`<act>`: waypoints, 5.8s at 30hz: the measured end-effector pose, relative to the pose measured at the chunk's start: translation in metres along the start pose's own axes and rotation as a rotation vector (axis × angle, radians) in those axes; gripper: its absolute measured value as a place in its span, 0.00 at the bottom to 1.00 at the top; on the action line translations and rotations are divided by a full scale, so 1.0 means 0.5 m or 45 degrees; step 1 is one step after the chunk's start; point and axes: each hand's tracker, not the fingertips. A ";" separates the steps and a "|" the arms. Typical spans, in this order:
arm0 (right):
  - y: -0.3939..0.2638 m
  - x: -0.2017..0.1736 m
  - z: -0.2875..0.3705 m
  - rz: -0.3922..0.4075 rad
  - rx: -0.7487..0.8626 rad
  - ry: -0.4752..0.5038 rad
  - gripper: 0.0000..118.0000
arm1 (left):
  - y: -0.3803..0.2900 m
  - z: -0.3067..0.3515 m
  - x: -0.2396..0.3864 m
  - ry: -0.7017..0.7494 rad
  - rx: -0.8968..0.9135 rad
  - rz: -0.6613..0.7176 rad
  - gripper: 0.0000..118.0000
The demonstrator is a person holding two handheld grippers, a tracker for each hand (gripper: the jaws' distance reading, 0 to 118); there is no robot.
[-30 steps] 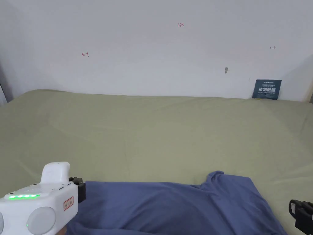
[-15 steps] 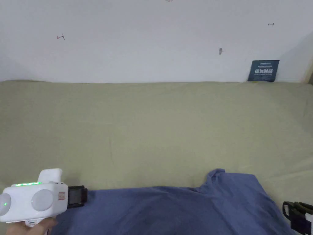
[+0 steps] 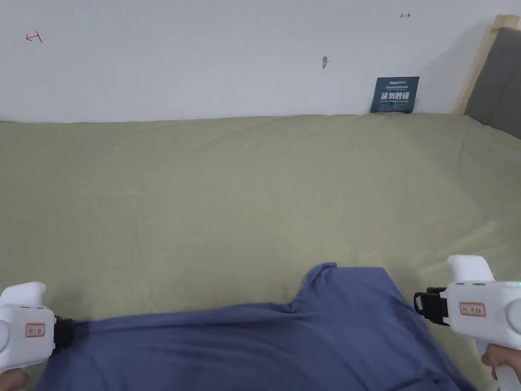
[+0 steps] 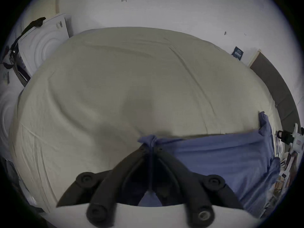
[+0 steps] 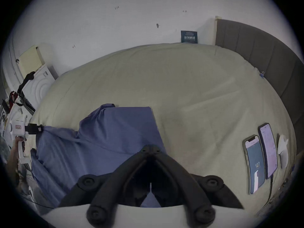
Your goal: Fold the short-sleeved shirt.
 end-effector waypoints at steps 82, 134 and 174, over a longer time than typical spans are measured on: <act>-0.215 -0.304 0.506 0.227 1.024 -0.083 0.01 | -0.266 0.573 0.241 0.068 1.118 -0.184 0.00; -0.276 -0.376 0.441 0.266 0.831 -0.078 0.01 | -0.316 0.111 -0.204 -1.205 -0.397 0.535 0.69; -0.296 -0.258 0.485 0.159 0.889 -0.038 0.01 | -0.219 0.290 0.273 -0.345 -0.209 -0.097 0.60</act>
